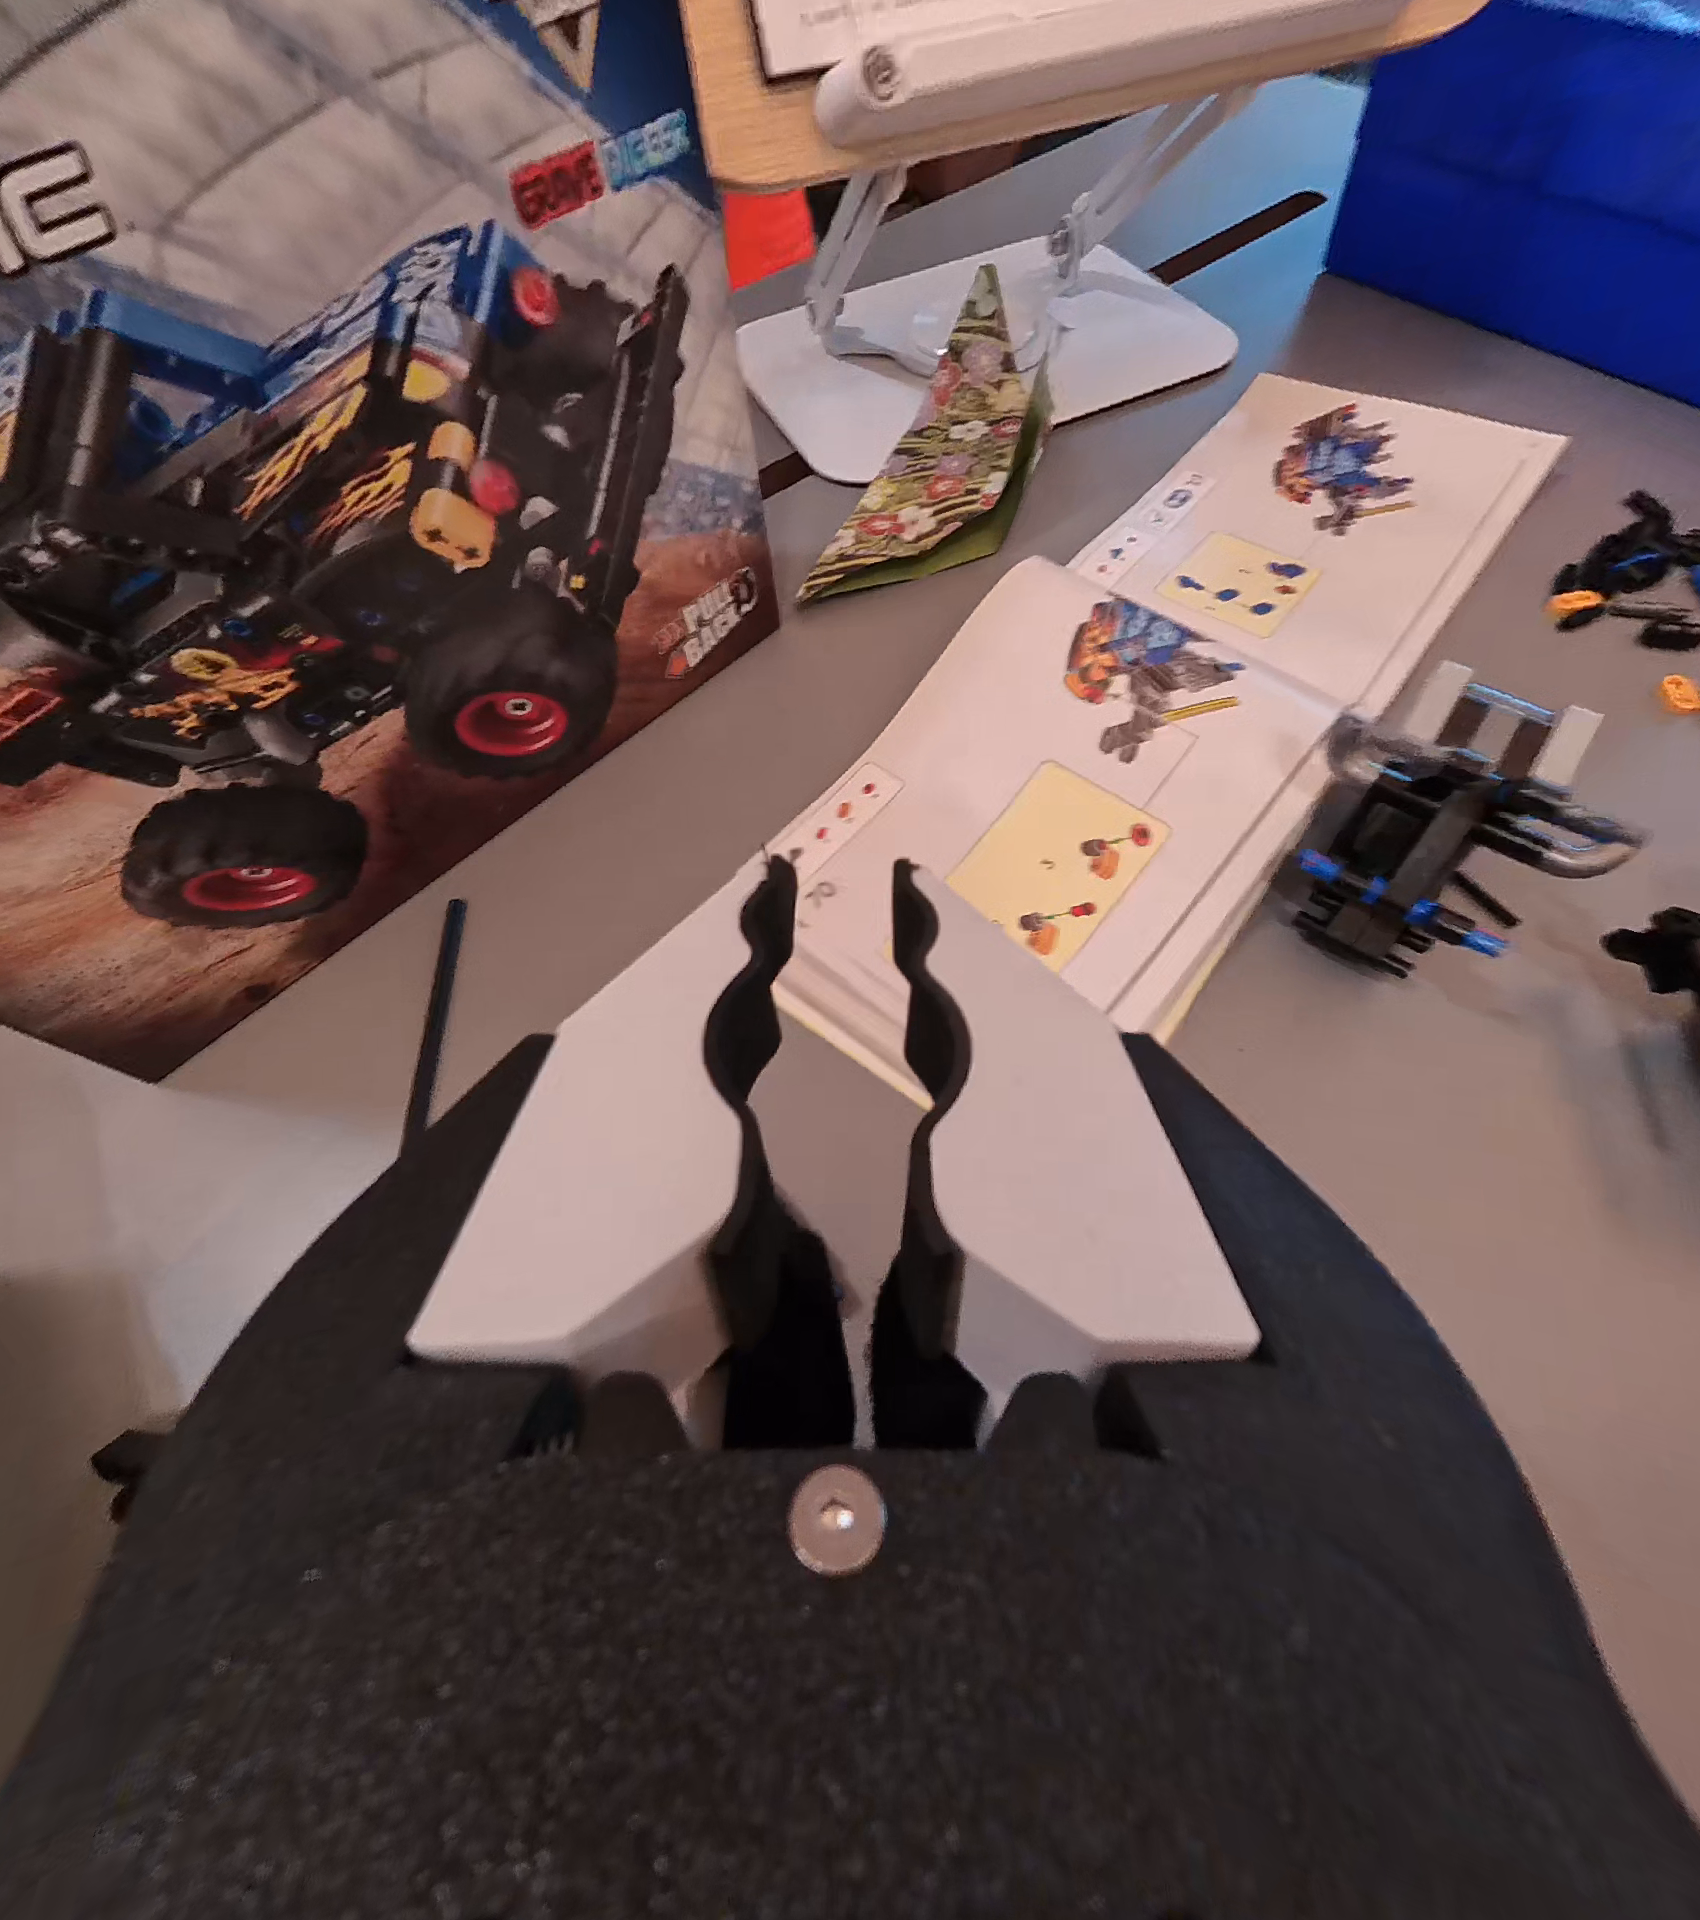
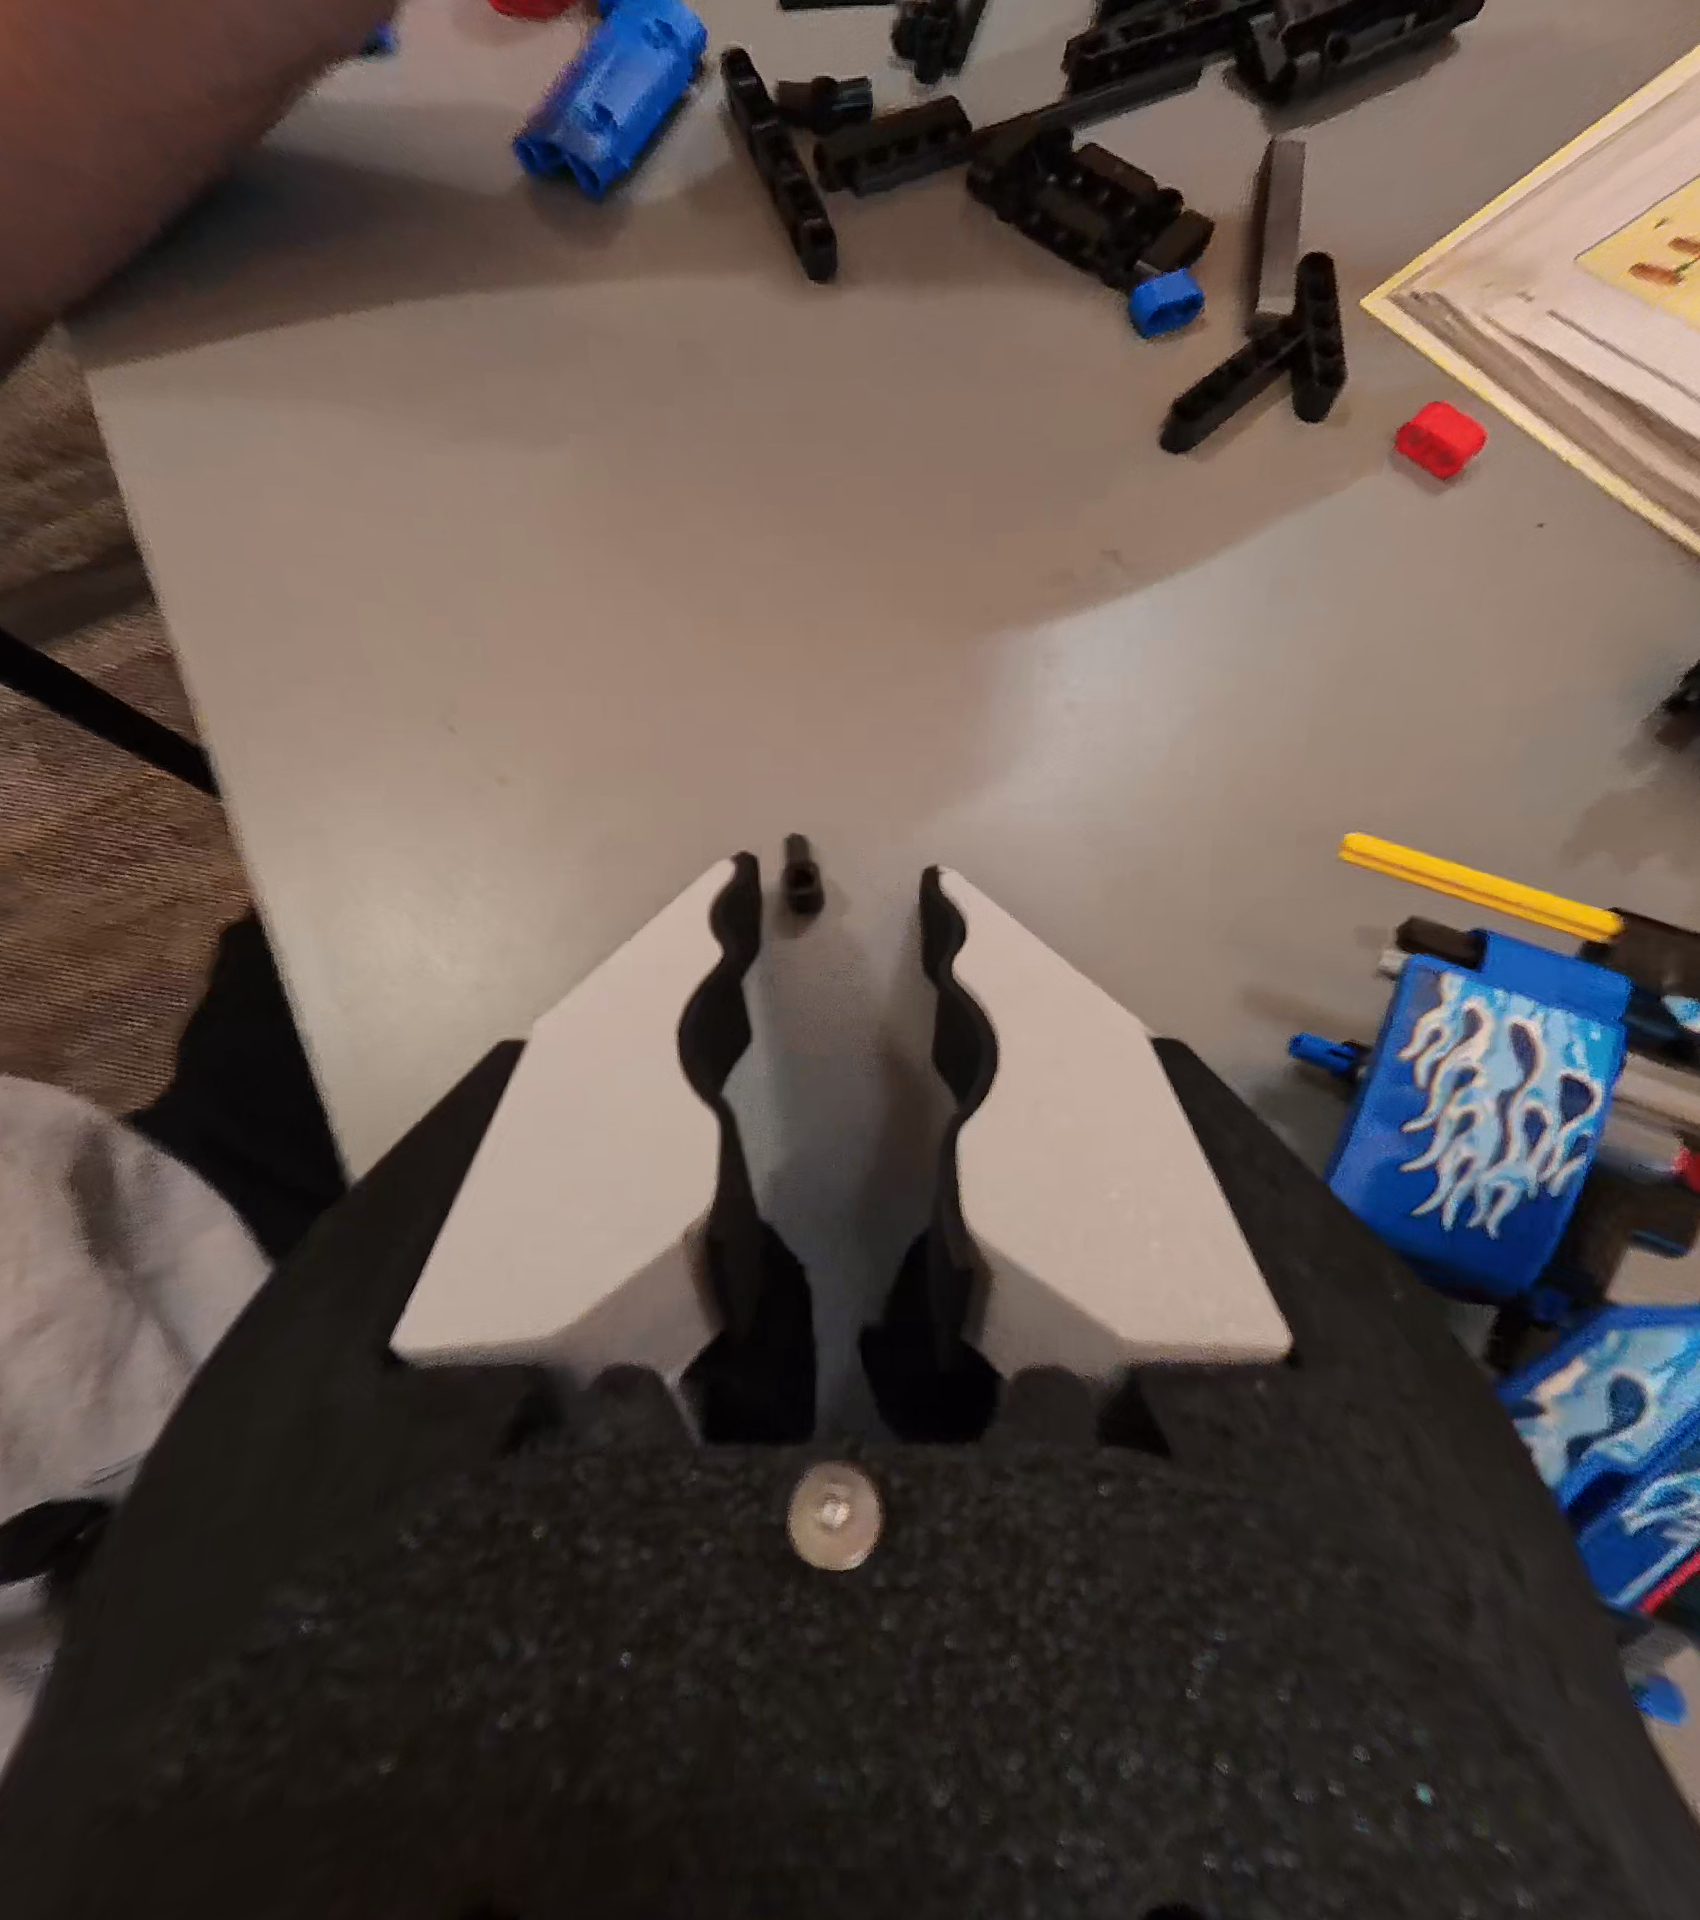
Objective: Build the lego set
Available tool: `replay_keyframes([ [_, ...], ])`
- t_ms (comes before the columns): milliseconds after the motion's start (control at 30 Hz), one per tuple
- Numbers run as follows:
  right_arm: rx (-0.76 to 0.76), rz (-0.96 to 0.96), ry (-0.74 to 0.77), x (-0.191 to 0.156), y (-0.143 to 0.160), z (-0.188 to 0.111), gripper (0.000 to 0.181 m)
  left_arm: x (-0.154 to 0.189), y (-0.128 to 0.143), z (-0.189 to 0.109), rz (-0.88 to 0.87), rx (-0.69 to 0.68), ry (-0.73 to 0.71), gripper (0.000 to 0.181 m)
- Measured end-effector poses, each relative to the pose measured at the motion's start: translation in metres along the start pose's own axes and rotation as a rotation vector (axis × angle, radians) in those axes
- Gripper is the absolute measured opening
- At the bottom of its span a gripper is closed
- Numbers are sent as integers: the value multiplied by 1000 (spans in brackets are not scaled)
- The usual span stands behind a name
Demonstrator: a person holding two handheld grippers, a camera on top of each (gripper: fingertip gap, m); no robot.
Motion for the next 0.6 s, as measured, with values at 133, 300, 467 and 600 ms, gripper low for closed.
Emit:
replay_keyframes([
  [133,151,115,-209,-14,-1,-41,38,32,-8,-13,-64,-10,231,23],
  [300,143,166,92,27,35,-102,51,108,18,-16,-199,-196,655,25],
  [467,66,191,260,45,55,-91,51,133,35,12,-209,-335,680,31],
  [600,42,122,331,49,52,-78,36,149,43,22,-211,-395,742,24],
])
Point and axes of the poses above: each gripper's, where its closed fingertips meet, z out along the fingers, y out of its underside, x = y × z across the jaws, the point moved 9 cm from there along -z, back along the fingers, and after that the axes turned 4 degrees about x, right-handed, at the moved point
